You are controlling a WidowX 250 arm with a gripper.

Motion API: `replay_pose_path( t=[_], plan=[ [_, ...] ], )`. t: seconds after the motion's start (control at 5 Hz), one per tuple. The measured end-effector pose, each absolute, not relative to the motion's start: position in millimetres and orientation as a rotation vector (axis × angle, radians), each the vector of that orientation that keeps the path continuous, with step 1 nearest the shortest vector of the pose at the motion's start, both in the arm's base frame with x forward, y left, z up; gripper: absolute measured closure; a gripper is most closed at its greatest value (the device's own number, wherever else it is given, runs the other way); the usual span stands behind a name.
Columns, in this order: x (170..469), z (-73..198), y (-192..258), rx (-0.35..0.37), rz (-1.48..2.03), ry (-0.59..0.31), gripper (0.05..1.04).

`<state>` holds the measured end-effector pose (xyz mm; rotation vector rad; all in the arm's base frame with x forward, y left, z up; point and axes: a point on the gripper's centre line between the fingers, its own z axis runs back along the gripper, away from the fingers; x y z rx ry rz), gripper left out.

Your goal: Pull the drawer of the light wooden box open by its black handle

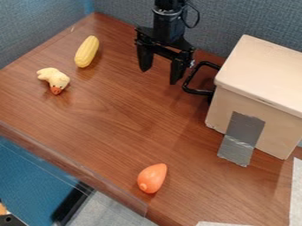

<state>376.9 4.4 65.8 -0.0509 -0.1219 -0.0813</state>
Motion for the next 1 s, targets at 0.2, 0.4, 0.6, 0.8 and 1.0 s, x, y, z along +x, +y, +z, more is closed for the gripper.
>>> replay_pose_path(
  t=[0.2, 0.4, 0.6, 0.8, 1.0],
  plan=[
    [398, 61, 0, -0.088, -0.062, -0.157, 0.083],
    [418, 54, -4, -0.117, -0.028, -0.176, 0.083],
    [433, 51, -6, -0.128, 0.002, -0.19, 0.083],
    [440, 50, -12, -0.136, 0.02, -0.197, 0.083],
    [440, 49, -15, -0.14, 0.023, -0.186, 0.083]
  ],
)
